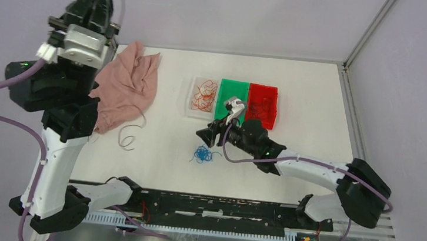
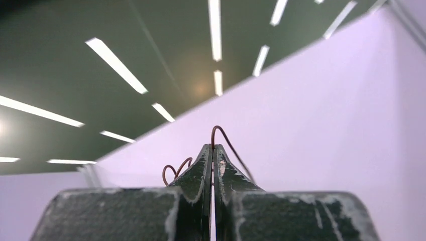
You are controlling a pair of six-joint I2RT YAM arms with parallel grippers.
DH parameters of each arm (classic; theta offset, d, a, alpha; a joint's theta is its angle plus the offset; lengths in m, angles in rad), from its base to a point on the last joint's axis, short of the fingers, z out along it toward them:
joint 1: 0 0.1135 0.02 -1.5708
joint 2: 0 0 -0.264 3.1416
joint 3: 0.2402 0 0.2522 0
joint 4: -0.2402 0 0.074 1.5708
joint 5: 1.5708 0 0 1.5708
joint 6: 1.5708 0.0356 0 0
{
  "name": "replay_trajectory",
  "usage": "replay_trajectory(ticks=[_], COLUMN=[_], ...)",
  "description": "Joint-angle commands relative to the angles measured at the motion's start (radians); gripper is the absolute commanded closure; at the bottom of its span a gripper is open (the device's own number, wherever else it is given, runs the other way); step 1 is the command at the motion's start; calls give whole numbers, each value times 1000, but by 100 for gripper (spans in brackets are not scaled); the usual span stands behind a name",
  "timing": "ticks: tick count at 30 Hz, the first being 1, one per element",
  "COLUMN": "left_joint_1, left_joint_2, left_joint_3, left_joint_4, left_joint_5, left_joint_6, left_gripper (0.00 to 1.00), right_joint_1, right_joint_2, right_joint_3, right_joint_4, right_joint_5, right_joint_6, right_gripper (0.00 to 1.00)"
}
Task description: Untangle the cables
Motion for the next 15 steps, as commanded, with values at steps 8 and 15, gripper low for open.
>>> replay_trajectory(ticks=[8,15], left_joint_1=[1,0], left_joint_2=[-79,-77], left_joint_3=[-204,-221], left_joint_4=[-259,-298], left_joint_5=[253,326], left_joint_6=[-310,-391], left_gripper=[97,97], right_joint_1=[4,3], right_joint_2=[-194,-182], right_joint_3=[292,314], right_joint_4=[-148,-190], right_joint_5=[-93,54], right_joint_6=[-223,-276], right_gripper=[29,35])
